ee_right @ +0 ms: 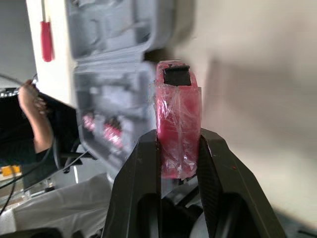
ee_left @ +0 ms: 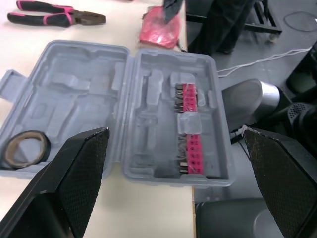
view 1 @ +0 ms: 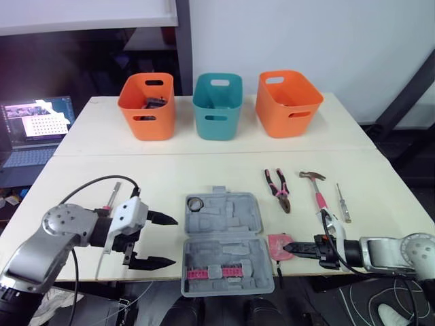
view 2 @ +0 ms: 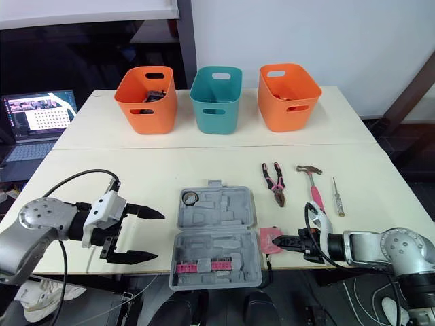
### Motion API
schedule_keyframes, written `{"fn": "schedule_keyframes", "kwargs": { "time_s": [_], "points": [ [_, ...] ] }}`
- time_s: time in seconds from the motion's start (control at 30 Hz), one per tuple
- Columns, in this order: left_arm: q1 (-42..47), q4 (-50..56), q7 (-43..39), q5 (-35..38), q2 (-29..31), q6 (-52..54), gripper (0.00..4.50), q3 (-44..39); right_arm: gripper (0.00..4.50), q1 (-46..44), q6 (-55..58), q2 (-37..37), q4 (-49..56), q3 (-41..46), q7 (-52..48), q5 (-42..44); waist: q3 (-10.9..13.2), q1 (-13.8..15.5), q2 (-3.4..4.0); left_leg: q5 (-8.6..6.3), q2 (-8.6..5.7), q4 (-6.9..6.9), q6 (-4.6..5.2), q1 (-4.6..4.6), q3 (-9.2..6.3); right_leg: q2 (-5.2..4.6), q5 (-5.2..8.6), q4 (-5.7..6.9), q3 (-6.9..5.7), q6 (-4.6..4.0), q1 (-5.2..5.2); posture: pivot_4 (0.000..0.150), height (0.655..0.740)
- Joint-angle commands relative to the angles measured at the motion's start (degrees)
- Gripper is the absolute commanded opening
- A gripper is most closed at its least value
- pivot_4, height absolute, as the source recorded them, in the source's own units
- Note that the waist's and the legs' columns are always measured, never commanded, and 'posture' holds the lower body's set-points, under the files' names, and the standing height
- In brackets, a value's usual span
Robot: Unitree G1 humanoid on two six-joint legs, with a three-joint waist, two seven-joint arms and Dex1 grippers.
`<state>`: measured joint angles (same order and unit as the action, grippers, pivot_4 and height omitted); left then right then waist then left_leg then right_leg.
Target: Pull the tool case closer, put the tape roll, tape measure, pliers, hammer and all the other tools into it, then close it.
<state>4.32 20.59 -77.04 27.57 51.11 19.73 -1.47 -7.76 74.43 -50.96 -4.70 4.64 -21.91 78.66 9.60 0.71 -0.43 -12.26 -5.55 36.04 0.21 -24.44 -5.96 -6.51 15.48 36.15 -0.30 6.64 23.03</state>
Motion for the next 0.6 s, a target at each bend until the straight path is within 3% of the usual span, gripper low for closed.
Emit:
{"fn": "schedule_keyframes", "kwargs": {
  "time_s": [0.03, 0.07, 0.1, 0.17, 0.3, 0.43, 0.6],
  "points": [
    [-0.84, 2.03, 0.71, 0.98, 0.99, -0.05, 4.50, -1.65, 0.45, -1.42, -1.37, 0.72, -1.84, 0.38, -4.88, -6.01, 0.00, 0.03, 0.00, 0.00, 0.00, -0.02, 0.00, 0.00, 0.00, 0.00, 0.00, 0.02, 0.00, 0.00, 0.01, 0.150, 0.7329],
    [-0.96, 2.06, 0.78, 0.96, 1.13, 0.08, 4.50, -1.56, 0.45, -1.73, -1.45, 0.95, -2.45, 0.47, -5.83, -7.45, 0.00, 0.01, 0.02, 0.00, 0.01, -0.02, 0.00, 0.00, 0.00, 0.01, 0.00, 0.03, 0.00, 0.00, 0.01, 0.150, 0.7329],
    [-1.02, 2.07, 0.84, 0.99, 1.21, 0.13, 4.50, -1.49, 1.49, -1.93, -1.47, 1.11, -2.87, 0.58, -6.75, -8.75, 0.00, -0.01, 0.02, 0.00, 0.01, -0.02, -0.01, 0.00, 0.00, 0.01, 0.00, 0.04, 0.00, 0.00, 0.01, 0.150, 0.7329],
    [-0.94, 1.95, 0.94, 1.12, 1.27, 0.12, 4.50, -1.28, 2.33, -1.99, -1.60, 1.00, -3.47, 1.06, -8.26, -11.26, 0.00, -0.01, 0.02, 0.00, 0.01, -0.01, -0.01, 0.00, 0.00, 0.01, 0.00, 0.04, 0.00, 0.00, 0.00, 0.150, 0.7329],
    [-0.33, 1.64, 0.56, 2.52, 1.54, 1.93, 4.50, -0.80, 4.44, -0.93, -0.44, -0.08, -1.78, 3.70, -10.83, -13.13, 0.00, 0.00, 0.02, 0.00, 0.01, -0.01, -0.01, 0.01, 0.00, 0.01, 0.00, 0.03, 0.00, 0.00, 0.00, 0.150, 0.7329],
    [0.66, 0.21, 0.34, 0.39, 2.07, 1.91, 4.50, 0.81, 4.48, 1.72, -2.00, -3.34, 4.74, 6.99, -11.99, -16.44, 0.03, 0.15, 0.08, 0.00, -0.01, 0.02, -0.01, 0.00, 0.00, 0.00, 0.00, 0.02, -0.01, 0.00, 0.00, 0.150, 0.7329],
    [3.30, -2.32, 5.91, -1.39, -2.68, -0.26, 4.50, 0.92, 4.48, 9.44, -27.24, -7.61, 22.16, 10.09, -20.03, -33.19, 0.01, 0.05, 0.26, -0.01, 0.00, -0.01, -0.02, 0.00, 0.02, 0.00, -0.03, 0.03, -0.01, 0.06, 0.00, 0.150, 0.7329]
  ]
}}
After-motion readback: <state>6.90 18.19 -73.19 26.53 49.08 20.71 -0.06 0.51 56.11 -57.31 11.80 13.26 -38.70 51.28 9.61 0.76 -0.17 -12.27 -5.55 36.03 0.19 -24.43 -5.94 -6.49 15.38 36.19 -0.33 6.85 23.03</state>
